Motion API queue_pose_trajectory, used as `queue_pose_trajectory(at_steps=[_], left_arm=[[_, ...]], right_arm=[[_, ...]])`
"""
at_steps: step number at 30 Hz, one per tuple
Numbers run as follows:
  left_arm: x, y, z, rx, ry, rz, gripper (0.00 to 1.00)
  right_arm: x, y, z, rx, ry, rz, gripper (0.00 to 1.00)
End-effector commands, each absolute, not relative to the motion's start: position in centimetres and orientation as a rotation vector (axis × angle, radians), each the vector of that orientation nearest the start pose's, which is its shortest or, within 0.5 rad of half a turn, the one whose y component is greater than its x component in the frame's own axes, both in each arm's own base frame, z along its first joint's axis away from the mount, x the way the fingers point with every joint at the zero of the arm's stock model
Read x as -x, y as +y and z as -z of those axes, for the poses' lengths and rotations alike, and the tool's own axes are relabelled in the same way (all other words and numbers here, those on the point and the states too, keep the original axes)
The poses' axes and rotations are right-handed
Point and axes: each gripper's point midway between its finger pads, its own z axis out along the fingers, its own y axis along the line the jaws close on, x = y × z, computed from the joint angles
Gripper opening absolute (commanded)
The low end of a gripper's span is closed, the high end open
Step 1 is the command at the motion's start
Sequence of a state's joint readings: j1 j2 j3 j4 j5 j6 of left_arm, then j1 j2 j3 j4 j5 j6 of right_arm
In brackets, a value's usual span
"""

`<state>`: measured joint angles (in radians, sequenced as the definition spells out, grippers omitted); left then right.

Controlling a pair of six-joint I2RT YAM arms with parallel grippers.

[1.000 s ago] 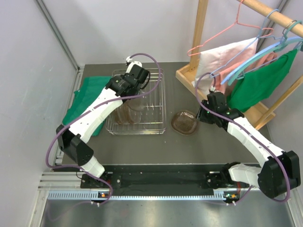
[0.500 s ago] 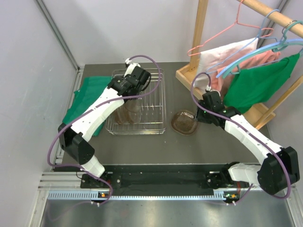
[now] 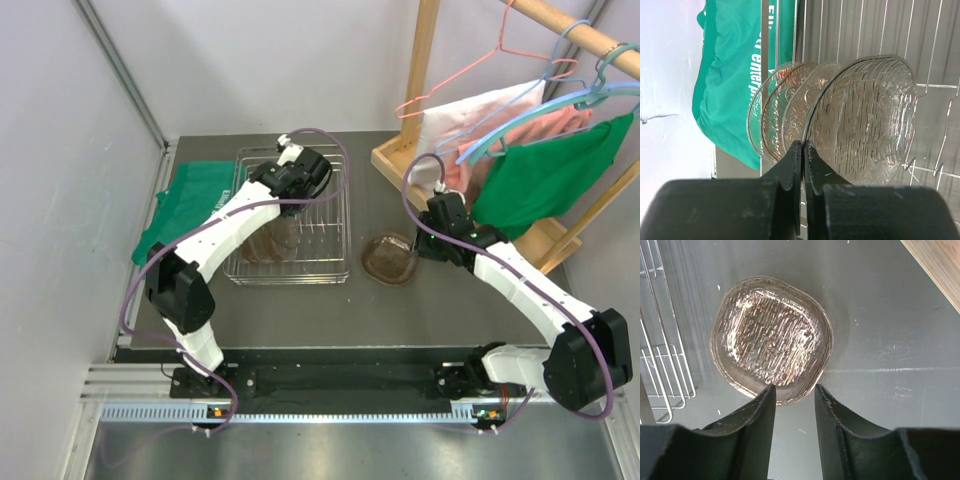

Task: Load the plates into the dish rack
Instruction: Insert the plate into the dish rack.

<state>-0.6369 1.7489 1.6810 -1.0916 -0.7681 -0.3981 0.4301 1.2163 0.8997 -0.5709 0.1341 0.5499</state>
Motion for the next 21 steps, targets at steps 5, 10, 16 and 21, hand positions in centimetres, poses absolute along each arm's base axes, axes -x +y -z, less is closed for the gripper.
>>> queue_pose_trajectory(at_steps=[5,10,16,21], left_arm=[[-36.1,-14.6,-19.7,-0.106,2.402,-0.543,0.00],[-35.9,-16.5,-19.5,-0.135,2.426,-0.434,0.07],[-35.7,-17.0,-20.9,-0.143,2.412,-0.366,0.40],[-35.4,-17.9,-22.6,-0.142,2.388,-0.250,0.61]], right_arm=[[-29.7,13.7,-14.6,-0.187,2.402,-0.295,0.37],[-29.5,13.7,-14.0,-0.189,2.418,-0.293,0.37],[-29.5,13.9,-13.5,-0.189,2.429,-0.302,0.38],[-29.4,13.9,-12.8,-0.193,2.446,-0.293,0.38]])
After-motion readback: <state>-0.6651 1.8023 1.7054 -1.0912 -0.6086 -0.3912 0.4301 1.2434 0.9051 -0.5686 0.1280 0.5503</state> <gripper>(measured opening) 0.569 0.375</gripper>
